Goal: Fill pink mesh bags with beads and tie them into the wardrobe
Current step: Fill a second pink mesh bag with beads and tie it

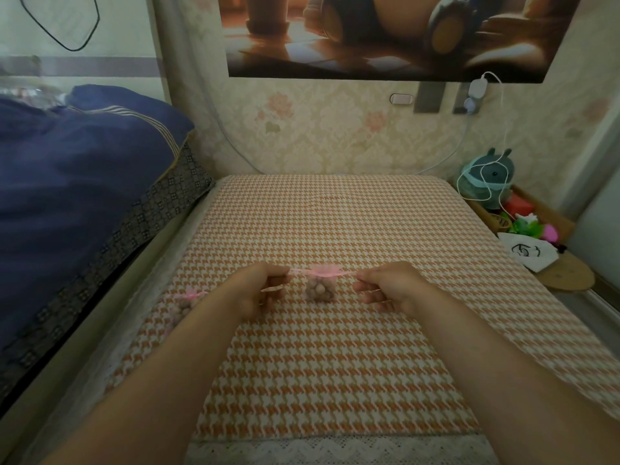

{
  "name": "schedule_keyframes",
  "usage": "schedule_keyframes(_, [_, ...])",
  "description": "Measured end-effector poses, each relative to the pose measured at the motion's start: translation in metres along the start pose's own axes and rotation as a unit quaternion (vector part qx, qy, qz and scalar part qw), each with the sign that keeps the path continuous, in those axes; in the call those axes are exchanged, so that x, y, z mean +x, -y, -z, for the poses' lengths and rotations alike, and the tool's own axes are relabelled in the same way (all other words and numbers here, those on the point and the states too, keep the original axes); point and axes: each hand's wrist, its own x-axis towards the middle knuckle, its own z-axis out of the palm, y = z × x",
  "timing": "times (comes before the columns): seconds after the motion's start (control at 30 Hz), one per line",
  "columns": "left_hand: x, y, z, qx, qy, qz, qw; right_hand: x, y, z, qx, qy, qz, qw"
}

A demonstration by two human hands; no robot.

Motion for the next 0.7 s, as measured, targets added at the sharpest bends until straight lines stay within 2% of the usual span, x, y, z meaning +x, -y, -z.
schedule_keyframes(0.1, [0.001, -0.001, -0.001, -0.033, 0.004, -0.009, 0.999, -0.001, 0.000, -0.004, 0.019, 0.005, -0.003, 1.000])
schedule_keyframes(0.47, [0.004, -0.001, 0.004, 0.032, -0.030, -0.151, 0.988, 0.001, 0.001, -0.013, 0.067, -0.008, -0.008, 0.998])
schedule_keyframes(0.6, [0.009, 0.000, 0.010, 0.031, -0.095, -0.187, 0.977, 0.002, 0.000, -0.009, 0.058, -0.031, -0.023, 0.998])
schedule_keyframes(0.63, [0.011, 0.001, 0.012, 0.062, -0.123, -0.209, 0.968, 0.001, 0.000, -0.009, 0.055, -0.036, -0.024, 0.998])
schedule_keyframes(0.7, [0.015, 0.002, 0.015, 0.197, -0.167, -0.270, 0.928, 0.001, 0.000, -0.011, 0.053, -0.047, -0.021, 0.997])
